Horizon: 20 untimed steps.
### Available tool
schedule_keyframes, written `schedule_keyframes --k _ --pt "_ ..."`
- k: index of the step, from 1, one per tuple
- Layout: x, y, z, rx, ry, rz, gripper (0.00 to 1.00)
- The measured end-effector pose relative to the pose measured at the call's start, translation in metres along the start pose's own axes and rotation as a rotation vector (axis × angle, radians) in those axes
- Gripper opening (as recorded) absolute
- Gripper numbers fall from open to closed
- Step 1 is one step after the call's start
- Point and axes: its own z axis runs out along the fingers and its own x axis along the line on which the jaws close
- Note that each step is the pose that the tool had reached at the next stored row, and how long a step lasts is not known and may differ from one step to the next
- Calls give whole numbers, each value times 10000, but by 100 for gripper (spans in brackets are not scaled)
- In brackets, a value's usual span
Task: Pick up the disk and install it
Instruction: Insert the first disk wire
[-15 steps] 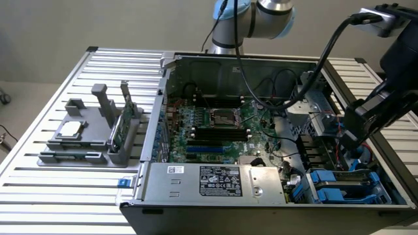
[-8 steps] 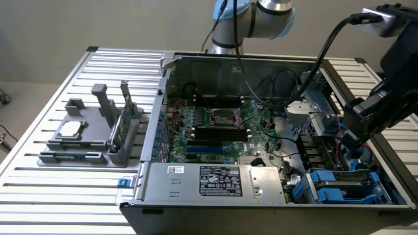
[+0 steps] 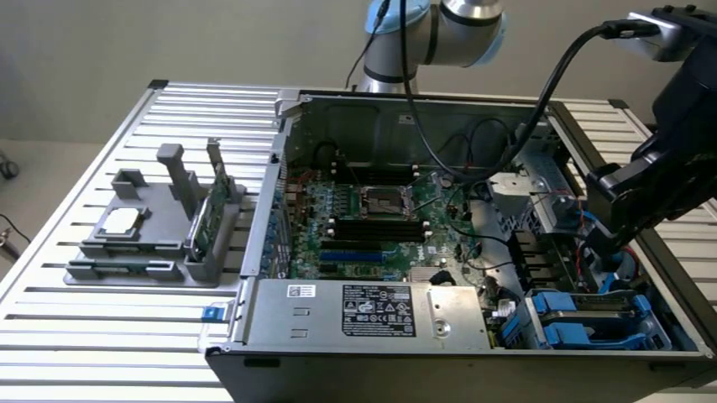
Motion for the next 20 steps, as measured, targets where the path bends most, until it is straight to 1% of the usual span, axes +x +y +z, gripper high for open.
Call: schedule_keyframes --k 5,8,15,17,20 --pt "0 0 1 -81 -86 525 20" --pt "0 0 2 -138 -149 806 20" --pt "-2 0 6 -315 -302 1457 20" --pt "-2 0 6 -344 -340 1650 20" --pt "-2 0 6 -373 -400 1949 20"
